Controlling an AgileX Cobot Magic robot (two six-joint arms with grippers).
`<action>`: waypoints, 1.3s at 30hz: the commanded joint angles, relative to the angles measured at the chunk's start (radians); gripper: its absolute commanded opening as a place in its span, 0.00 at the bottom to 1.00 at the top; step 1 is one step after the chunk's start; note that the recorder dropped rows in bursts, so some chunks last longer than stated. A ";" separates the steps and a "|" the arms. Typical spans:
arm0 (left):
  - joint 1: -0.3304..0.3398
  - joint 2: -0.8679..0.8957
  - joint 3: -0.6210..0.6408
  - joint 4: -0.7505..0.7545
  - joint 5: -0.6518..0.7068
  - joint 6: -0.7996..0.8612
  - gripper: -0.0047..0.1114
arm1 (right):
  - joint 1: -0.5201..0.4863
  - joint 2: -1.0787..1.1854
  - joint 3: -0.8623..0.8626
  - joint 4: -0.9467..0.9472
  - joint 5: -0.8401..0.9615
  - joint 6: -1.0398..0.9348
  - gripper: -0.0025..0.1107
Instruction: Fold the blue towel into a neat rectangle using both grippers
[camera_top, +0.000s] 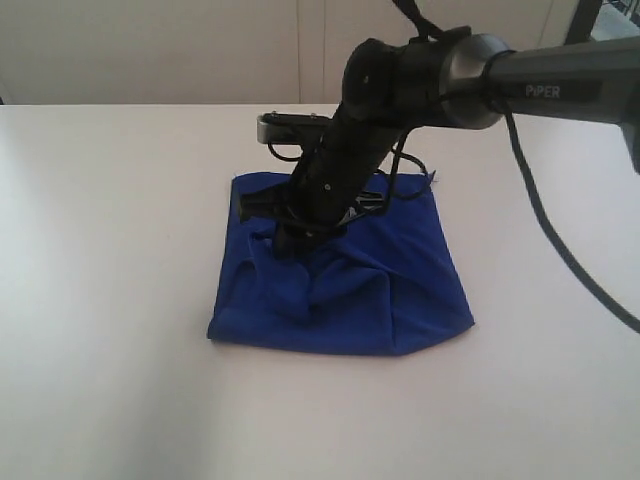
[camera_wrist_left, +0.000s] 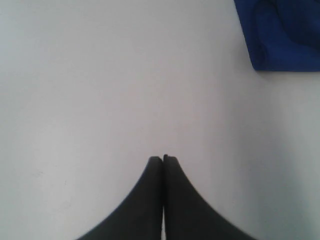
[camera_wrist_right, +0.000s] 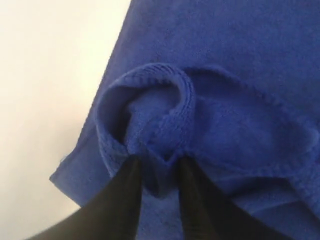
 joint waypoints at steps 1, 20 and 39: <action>0.000 -0.008 0.003 -0.005 0.007 -0.003 0.04 | -0.011 -0.054 0.001 0.004 -0.023 -0.003 0.27; 0.000 -0.008 0.003 -0.005 0.007 -0.003 0.04 | -0.189 -0.123 0.004 -0.042 0.056 -0.318 0.27; 0.000 -0.008 0.003 -0.005 0.007 -0.003 0.04 | -0.168 0.025 0.004 0.120 0.024 -0.872 0.48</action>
